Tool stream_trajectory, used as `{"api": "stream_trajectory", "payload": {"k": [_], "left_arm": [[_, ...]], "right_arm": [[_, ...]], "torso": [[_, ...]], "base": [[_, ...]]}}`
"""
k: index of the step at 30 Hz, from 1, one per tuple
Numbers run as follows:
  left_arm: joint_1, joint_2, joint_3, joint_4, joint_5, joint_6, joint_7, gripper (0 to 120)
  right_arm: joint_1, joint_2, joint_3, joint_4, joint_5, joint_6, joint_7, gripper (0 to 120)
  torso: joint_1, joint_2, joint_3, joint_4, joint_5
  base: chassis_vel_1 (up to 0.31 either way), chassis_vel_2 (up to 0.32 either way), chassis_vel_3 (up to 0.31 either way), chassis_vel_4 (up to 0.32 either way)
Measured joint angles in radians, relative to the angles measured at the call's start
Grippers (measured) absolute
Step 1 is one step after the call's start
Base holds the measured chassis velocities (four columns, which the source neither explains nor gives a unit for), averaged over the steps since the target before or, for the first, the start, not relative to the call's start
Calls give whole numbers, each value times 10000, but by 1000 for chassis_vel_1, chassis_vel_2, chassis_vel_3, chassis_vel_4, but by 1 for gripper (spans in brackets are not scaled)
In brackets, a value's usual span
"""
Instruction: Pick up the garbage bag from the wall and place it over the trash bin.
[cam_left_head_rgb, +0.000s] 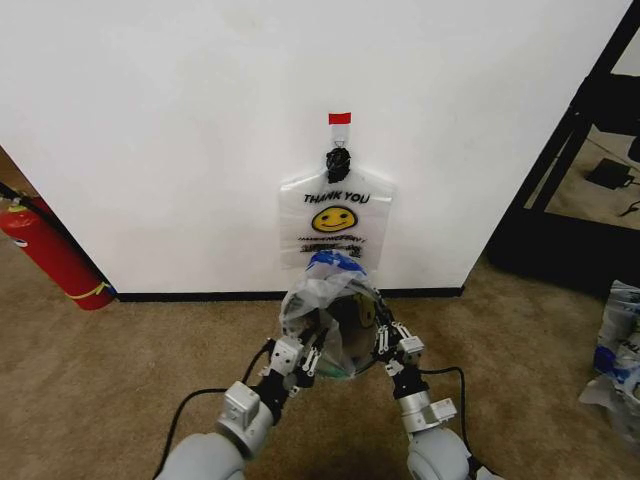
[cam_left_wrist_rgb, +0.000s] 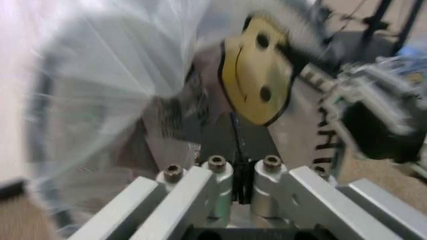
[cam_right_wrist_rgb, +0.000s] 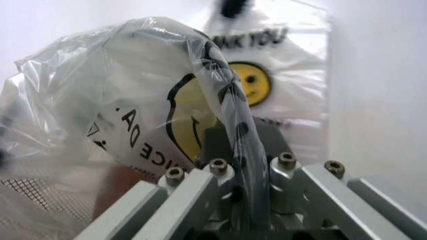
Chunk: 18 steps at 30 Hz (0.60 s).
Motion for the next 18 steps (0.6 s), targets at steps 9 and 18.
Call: {"api": "stream_trajectory", "payload": {"k": [9, 18], "left_arm": [[522, -868, 1766, -448, 1464, 1646, -1024, 0], [-142, -2123, 2553, 399, 596, 3372, -3005, 0]], "right_arm": [[131, 52, -37, -433, -2391, 854, -384, 0], [234, 163, -39, -883, -3424, 1509, -1567, 0]], "torso": [[1, 0, 0, 0, 0], [3, -1, 1, 1, -1]], "base": [[0, 0, 0, 0], [0, 0, 0, 0]]}}
